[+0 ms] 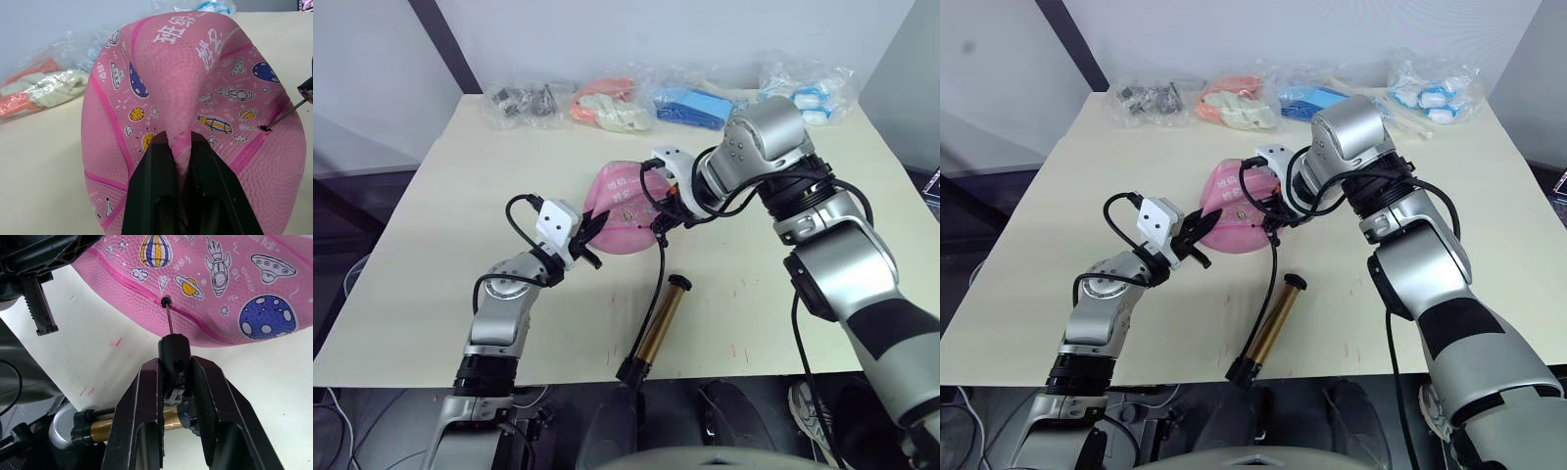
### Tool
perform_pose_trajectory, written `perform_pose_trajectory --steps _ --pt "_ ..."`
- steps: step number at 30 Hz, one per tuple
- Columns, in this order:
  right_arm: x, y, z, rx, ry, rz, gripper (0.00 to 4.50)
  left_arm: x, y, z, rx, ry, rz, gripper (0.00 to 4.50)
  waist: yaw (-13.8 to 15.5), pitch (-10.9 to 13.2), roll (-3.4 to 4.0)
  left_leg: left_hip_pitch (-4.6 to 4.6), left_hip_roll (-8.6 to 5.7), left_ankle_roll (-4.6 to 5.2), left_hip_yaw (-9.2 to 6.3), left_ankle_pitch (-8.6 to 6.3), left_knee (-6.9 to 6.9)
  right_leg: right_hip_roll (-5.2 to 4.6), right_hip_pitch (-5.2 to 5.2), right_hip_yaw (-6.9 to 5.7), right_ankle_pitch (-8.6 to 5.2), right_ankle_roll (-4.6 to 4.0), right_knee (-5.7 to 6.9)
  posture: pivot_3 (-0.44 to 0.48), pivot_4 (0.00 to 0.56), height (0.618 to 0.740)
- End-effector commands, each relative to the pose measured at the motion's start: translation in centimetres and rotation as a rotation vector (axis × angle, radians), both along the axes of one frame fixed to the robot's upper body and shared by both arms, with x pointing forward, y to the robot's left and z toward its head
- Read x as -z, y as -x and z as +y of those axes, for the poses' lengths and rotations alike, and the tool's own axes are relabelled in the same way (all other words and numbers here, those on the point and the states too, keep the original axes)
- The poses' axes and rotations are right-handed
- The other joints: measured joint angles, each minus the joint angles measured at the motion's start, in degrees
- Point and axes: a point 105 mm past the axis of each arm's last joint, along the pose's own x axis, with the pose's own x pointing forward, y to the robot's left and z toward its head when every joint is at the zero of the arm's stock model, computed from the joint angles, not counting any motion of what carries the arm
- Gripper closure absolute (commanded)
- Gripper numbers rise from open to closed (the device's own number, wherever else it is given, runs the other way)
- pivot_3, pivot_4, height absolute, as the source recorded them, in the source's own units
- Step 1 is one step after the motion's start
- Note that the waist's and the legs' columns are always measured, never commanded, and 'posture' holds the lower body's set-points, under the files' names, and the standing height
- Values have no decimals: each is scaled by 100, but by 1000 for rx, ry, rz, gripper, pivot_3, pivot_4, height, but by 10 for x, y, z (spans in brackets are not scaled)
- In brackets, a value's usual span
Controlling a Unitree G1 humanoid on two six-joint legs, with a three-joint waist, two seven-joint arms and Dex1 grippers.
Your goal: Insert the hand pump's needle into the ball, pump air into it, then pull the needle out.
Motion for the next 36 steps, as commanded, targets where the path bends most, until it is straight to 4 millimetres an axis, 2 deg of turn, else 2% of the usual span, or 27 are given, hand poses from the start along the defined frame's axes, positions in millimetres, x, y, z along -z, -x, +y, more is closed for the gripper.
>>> perform_pose_trajectory --steps 1,20,36 --pt "-4 2 4 -17 -29 -10 4160 8 5 -7 27 -12 32 4447 0 0 0 0 0 0 0 0 0 0 0 0 0 0 0 0 150 740" --pt "10 -1 4 27 15 25 4160 5 7 -8 28 -11 28 4447 -14 0 0 1 0 0 0 0 0 1 0 0 0 0 1 0 150 740" --pt "-2 -6 24 82 -55 40 4160 1 12 -15 74 85 66 4447 -21 -1 1 6 0 -1 1 0 0 2 0 2 0 -1 7 0 150 740"
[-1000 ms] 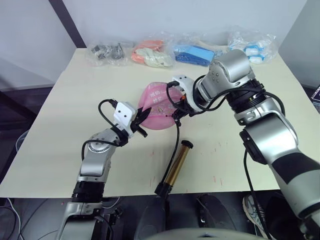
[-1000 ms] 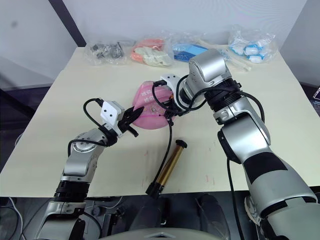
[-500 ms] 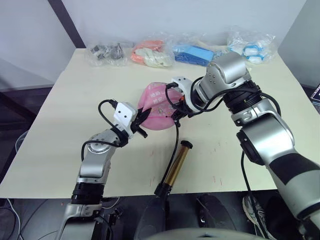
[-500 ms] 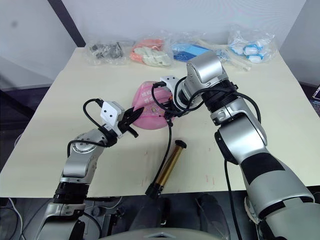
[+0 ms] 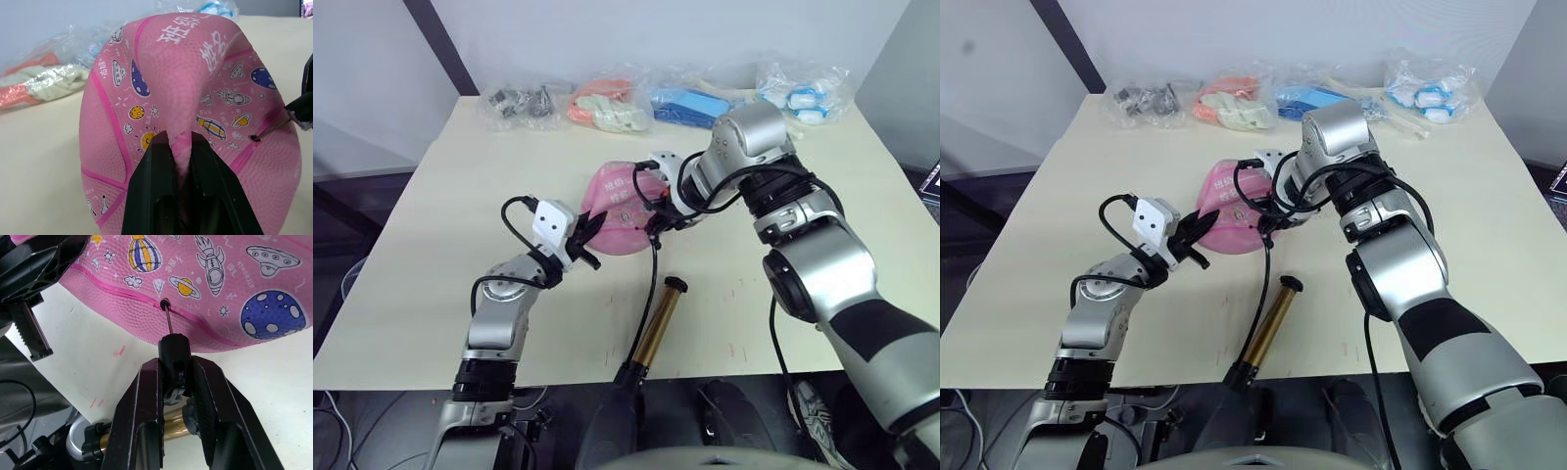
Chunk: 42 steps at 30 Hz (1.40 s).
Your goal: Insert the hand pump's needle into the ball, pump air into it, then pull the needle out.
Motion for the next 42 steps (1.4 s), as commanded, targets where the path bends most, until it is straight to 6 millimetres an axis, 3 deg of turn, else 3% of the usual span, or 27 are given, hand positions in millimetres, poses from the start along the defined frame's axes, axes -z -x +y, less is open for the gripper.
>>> perform_pose_trajectory --steps 1,21,42 --pt "-11 -2 12 -11 -38 -36 4160 1 9 -16 88 29 27 4447 -1 0 0 0 0 0 0 0 0 0 0 0 0 0 0 0 150 740" --pt "-14 -3 40 -43 -109 -91 4160 8 7 -16 73 96 117 4447 -47 0 1 6 -3 -1 3 0 -1 8 -1 4 1 -2 4 0 150 740" --pt "0 -6 56 -37 -141 -106 4160 23 11 -19 133 128 246 4447 -158 -8 5 21 2 -2 2 1 -4 13 1 14 4 -7 8 0 150 740"
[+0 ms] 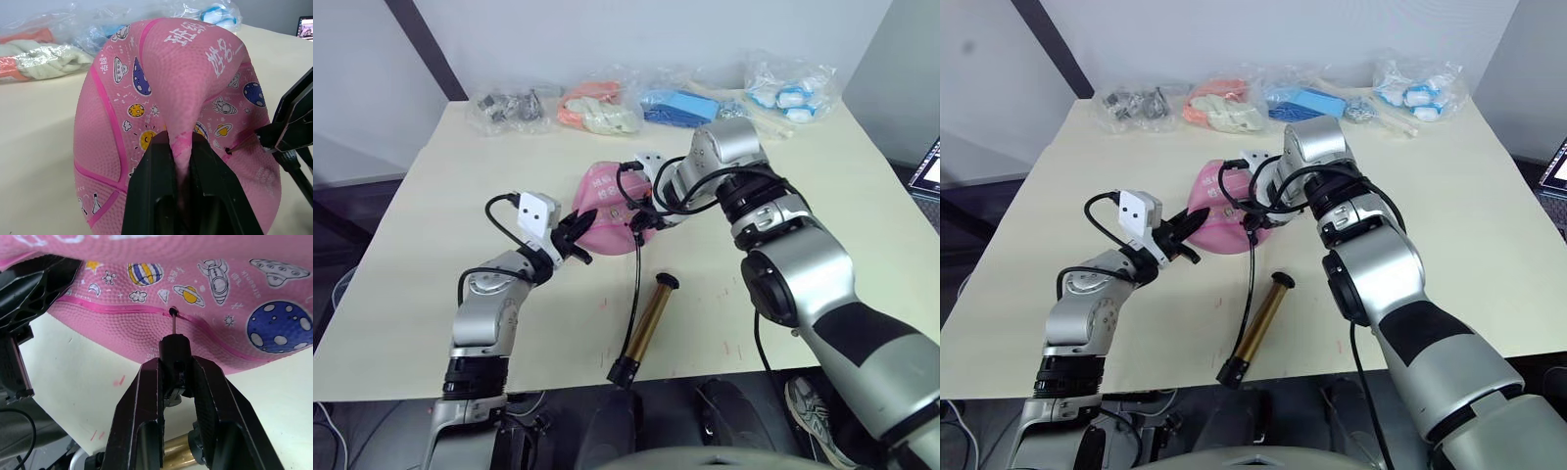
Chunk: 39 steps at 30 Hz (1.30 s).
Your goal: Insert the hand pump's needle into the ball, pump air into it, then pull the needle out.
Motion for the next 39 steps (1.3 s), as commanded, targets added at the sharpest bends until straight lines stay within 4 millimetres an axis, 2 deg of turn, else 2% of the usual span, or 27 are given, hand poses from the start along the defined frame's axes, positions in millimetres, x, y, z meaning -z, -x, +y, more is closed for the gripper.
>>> perform_pose_trajectory --steps 1,9,17,24,31,39 --pt "-10 5 28 -65 -90 -50 4160 26 14 -33 176 23 122 4447 -1 -2 1 1 0 0 0 0 0 0 0 1 0 0 0 0 150 740" --pt "-7 5 34 -95 -94 -80 4160 28 12 -33 181 53 153 4447 -6 -11 5 14 1 0 0 0 -6 7 1 19 1 -2 0 0 150 740" --pt "-6 1 43 -152 -79 -198 4160 27 12 -33 182 72 178 4447 -11 -26 5 47 0 -1 1 -1 -22 18 14 46 3 -5 1 0 150 740" --pt "-4 3 48 -147 -95 -196 4160 27 13 -34 186 82 204 4447 -25 -28 6 78 -1 -1 2 -2 -39 26 27 66 3 -5 0 0 150 740" --pt "10 8 48 -141 -60 -147 4160 27 13 -37 192 90 215 4447 -25 -58 6 86 -1 -2 2 -2 -52 26 27 71 4 -6 -2 0 150 740" --pt "12 3 53 -92 -71 -149 4160 28 15 -40 201 89 222 4447 -27 -107 4 98 -2 -2 2 -2 -68 26 27 72 4 -9 -6 0 150 740"
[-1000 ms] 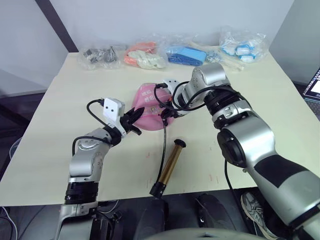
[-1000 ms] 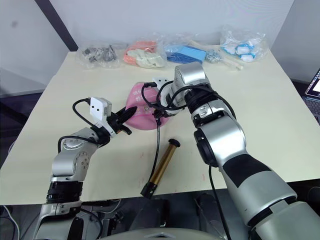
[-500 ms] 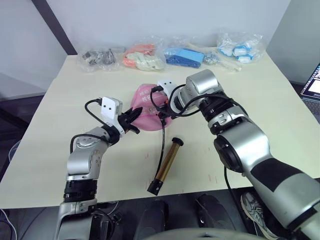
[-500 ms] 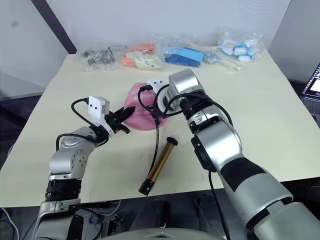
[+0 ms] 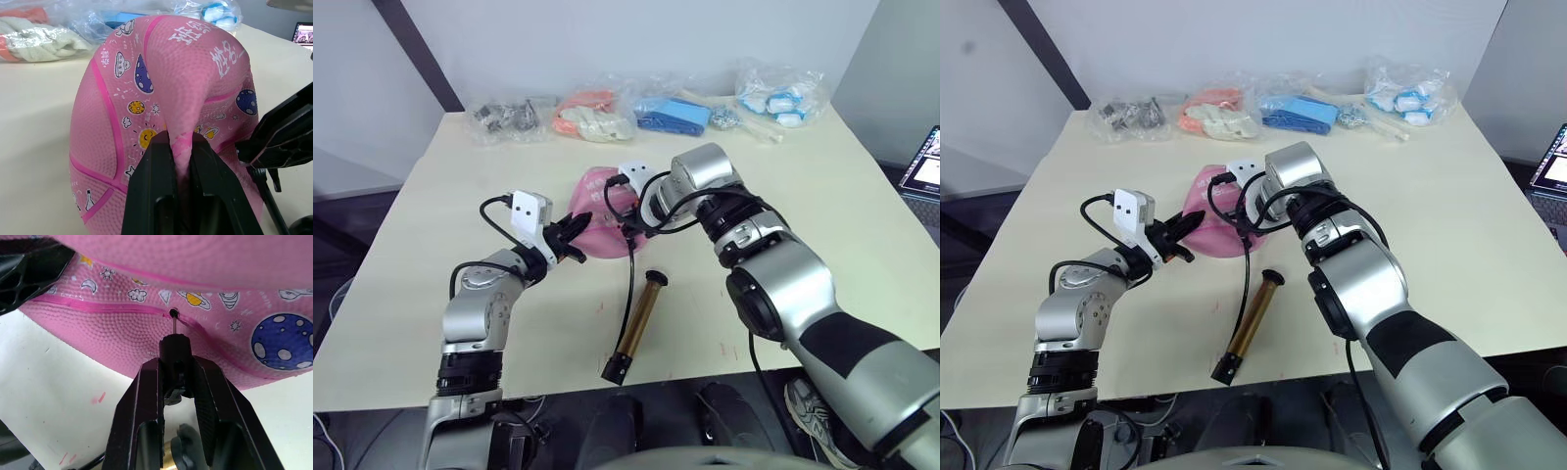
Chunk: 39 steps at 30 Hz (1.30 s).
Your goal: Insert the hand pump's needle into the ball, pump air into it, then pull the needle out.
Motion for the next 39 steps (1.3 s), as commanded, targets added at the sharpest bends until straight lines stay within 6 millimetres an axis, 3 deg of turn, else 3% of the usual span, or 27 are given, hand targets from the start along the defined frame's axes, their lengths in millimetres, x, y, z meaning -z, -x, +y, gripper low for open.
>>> perform_pose_trajectory --steps 1,13,23,29,39 --pt "-10 7 34 -48 -106 -48 4160 23 18 -50 222 41 104 4447 -1 -7 0 1 0 0 0 0 -2 0 0 0 0 -1 0 0 150 740" --pt "-18 -3 36 14 -155 -81 4160 26 20 -51 222 44 109 4447 -2 -29 -2 23 -1 -1 -1 0 -25 5 5 9 1 -23 -4 0 150 740" --pt "-16 -3 29 -47 -115 -112 4160 28 14 -44 184 24 107 4447 -3 -29 -2 44 -1 0 -1 0 -35 9 18 11 -3 -29 -4 0 150 740" --pt "-13 3 24 -80 -91 -94 4160 25 11 -41 180 13 99 4447 0 -29 -2 44 0 -1 -2 0 -35 9 18 10 -3 -29 -5 0 150 740" --pt "-27 18 17 -157 -116 -157 4160 21 4 -36 171 -16 82 4447 39 -26 1 12 -3 -7 -26 4 -34 4 6 -9 -3 -29 -19 0 150 740"
